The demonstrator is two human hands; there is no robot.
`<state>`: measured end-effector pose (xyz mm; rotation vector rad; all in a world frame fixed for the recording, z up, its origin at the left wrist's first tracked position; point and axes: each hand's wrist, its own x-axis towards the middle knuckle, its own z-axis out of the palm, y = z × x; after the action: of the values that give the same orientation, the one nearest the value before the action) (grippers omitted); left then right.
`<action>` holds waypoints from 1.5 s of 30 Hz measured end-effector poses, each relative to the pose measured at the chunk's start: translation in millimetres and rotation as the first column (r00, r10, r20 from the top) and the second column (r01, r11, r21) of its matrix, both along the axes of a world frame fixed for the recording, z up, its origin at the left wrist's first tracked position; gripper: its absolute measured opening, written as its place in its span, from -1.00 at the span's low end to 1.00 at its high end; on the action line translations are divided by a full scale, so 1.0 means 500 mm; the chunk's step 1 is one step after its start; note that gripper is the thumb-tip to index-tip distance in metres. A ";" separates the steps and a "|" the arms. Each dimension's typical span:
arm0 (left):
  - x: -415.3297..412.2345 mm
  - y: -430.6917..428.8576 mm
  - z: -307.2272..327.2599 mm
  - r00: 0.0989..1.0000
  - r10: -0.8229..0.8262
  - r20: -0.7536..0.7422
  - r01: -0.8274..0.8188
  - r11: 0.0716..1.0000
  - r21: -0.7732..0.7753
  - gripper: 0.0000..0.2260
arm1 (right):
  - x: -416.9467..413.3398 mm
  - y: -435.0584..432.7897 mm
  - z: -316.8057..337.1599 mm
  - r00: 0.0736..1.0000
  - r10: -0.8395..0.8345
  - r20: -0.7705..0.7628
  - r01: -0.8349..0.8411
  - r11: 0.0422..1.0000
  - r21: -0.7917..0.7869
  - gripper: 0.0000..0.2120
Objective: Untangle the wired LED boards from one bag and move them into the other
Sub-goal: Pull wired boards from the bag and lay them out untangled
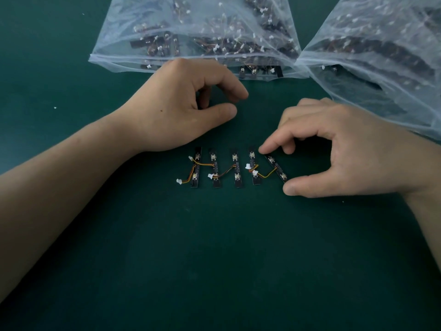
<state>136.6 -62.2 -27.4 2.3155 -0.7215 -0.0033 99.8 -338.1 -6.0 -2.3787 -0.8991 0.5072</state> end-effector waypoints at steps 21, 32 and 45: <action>0.002 0.002 -0.002 0.999 -0.002 -0.044 0.002 1.000 -0.018 -0.82 | -0.011 0.027 -0.017 0.993 -0.019 0.118 0.013 0.998 0.054 -0.58; -0.005 0.002 0.001 0.967 -0.222 -0.127 0.216 0.975 -0.059 -0.86 | -0.009 0.019 -0.019 0.991 -0.015 0.130 0.008 0.998 0.057 -0.59; -0.002 0.006 0.006 0.932 -0.341 -0.124 0.341 0.940 -0.018 -0.81 | -0.007 0.020 -0.022 0.989 -0.007 0.149 -0.004 0.997 0.072 -0.61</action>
<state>135.6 -59.0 -24.4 2.1420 -1.0489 -0.3053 96.3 -328.3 -17.0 -2.3754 -0.9638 0.2934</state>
